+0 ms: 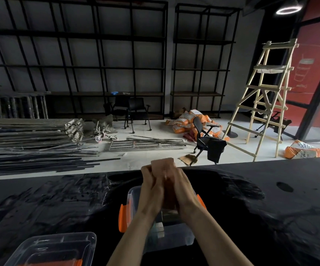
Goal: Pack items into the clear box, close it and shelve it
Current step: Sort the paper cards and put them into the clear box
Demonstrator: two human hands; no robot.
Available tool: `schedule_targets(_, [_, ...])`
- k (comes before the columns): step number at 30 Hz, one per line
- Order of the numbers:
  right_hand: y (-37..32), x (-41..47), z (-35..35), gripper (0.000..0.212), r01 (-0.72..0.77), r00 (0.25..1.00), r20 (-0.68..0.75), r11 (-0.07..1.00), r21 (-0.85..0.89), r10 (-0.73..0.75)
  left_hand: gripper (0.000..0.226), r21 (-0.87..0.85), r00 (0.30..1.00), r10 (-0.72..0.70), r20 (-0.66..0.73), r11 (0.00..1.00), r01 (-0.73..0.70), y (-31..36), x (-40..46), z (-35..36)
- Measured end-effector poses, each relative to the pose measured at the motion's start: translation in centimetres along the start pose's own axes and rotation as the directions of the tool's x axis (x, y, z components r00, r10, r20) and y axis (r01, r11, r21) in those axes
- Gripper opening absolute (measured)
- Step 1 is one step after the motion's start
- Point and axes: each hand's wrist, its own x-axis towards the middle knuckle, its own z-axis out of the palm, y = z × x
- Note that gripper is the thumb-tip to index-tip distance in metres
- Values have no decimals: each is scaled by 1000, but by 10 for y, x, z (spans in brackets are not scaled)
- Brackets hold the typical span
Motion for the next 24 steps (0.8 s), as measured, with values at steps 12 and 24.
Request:
schedule_targets(12, [7, 28, -79, 25, 84, 975, -175, 956, -280, -137, 26, 695, 904, -9, 427, 642, -322, -39, 11, -10])
schedule_targets(24, [36, 30, -75, 25, 86, 938, -279, 917, -390, -206, 53, 688, 636, -271, 723, 366, -626, -59, 32, 29])
